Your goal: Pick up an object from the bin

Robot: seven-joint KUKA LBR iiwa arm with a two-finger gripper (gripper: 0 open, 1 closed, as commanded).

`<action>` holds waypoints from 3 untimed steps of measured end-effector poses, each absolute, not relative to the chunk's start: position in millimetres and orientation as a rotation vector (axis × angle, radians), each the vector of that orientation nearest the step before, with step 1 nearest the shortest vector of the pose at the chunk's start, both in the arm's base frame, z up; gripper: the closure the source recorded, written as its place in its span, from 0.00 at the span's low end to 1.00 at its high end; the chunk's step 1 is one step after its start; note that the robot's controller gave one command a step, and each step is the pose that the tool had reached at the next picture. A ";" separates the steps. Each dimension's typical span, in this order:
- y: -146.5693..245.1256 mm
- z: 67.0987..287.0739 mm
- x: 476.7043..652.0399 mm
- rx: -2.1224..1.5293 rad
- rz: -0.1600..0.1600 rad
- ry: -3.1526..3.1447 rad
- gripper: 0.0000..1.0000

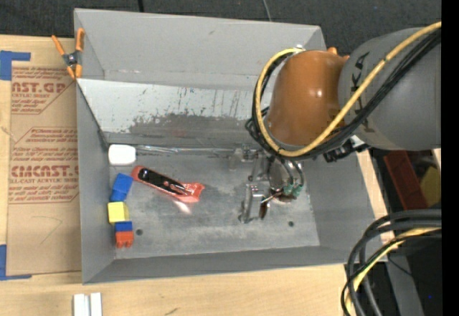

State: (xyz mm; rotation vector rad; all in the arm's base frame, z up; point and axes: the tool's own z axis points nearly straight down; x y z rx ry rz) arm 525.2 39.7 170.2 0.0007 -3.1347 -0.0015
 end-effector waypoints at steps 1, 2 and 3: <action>39.6 174.5 526.9 0.000 -0.002 -3.142 0.00; 82.7 150.2 526.5 -0.037 0.000 -3.142 0.00; 111.1 119.7 548.4 0.096 -0.011 -3.143 0.00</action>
Offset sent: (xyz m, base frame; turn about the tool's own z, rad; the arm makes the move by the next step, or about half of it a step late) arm -0.0022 0.0943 -0.0474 0.0340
